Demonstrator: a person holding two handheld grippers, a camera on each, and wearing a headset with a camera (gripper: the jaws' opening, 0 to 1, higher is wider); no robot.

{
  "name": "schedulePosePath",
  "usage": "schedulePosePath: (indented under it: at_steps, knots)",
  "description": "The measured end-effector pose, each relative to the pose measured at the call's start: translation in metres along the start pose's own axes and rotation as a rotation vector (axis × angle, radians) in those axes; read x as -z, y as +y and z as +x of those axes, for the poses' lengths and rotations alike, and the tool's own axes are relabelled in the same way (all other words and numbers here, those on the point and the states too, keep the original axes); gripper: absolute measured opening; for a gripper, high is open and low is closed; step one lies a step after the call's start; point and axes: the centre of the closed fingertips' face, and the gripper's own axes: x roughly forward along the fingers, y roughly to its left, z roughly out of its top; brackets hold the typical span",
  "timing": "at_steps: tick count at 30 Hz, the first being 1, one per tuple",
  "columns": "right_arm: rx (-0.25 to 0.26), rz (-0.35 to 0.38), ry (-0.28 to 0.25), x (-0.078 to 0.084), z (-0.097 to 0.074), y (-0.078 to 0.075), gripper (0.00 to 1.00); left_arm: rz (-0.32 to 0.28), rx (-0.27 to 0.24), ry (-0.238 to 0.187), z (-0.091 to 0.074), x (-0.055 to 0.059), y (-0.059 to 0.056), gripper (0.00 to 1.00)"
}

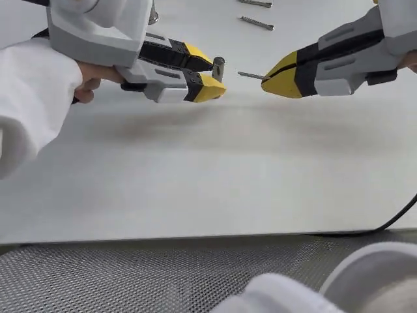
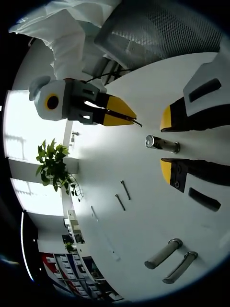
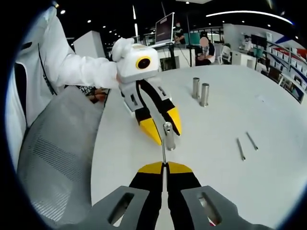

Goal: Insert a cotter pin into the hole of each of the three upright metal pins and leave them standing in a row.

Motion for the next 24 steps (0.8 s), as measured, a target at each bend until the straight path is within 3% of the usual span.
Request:
schedulePosePath:
  at_steps: [4, 15, 17, 24]
  knots:
    - [-0.004, -0.001, 0.007, -0.001, 0.002, -0.001, 0.0, 0.008, 0.01, 0.005, 0.002, 0.001, -0.003, 0.13]
    - [-0.017, -0.008, 0.022, -0.003, 0.007, -0.003, 0.0, 0.041, 0.022, 0.002, 0.007, 0.004, 0.007, 0.08]
    - [-0.017, -0.009, 0.021, -0.004, 0.008, -0.004, 0.0, 0.006, 0.026, -0.006, 0.007, 0.003, 0.009, 0.08]
    - [-0.017, -0.016, 0.028, -0.008, 0.01, -0.007, 0.0, 0.08, 0.017, -0.002, 0.008, 0.004, 0.011, 0.08]
